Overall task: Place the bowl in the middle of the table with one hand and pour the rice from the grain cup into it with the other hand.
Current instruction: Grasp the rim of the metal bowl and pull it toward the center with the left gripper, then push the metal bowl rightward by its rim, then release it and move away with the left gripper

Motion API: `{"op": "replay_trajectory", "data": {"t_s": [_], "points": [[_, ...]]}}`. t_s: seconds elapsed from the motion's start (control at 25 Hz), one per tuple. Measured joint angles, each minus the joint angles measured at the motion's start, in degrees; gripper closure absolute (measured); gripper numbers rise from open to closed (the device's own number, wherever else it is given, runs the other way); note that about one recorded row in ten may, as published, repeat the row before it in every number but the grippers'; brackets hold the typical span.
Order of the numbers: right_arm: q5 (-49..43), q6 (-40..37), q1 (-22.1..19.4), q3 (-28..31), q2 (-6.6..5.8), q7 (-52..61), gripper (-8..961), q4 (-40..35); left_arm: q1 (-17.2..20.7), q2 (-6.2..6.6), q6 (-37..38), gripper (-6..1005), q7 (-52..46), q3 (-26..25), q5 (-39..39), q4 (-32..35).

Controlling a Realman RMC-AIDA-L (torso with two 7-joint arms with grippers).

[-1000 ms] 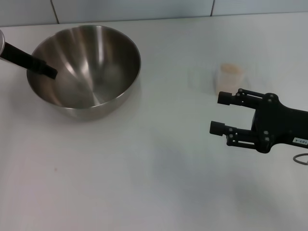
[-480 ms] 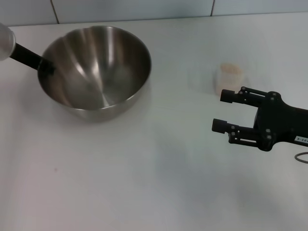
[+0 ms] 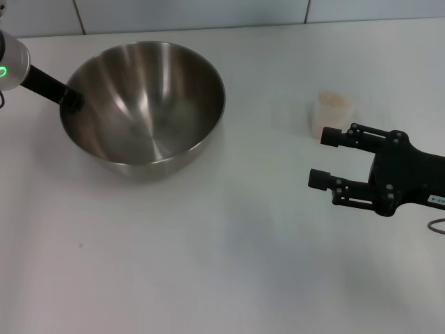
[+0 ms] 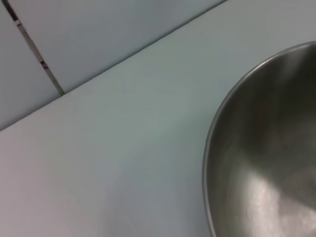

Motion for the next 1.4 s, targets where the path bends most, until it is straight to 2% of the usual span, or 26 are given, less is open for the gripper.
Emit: {"op": "replay_trajectory", "data": {"t_s": [0.36,0.8,0.92,1.4], "points": [[0.0,-0.3,0.0,0.0,0.0,-1.0,214,0.7,-0.6,-0.3,1.3,872,0.7,1.3,-1.4,0.7],[0.3,-1.4,1.7,2.7,0.0,-2.4,214,4.8,-1.8,-0.46,5.1,877,2.6,5.4,-5.4,3.4],[2.1,-4.4,1.6,3.5,0.0,-5.8,214,6.2,-1.8,-0.5,5.6,885,2.2,7.7,-6.3,5.2],[3.8,-6.7,1.8,5.1,-0.09,-8.4,214,8.9,-2.6,-0.45,9.7,943,5.0,10.6,-15.9,7.0]]}}
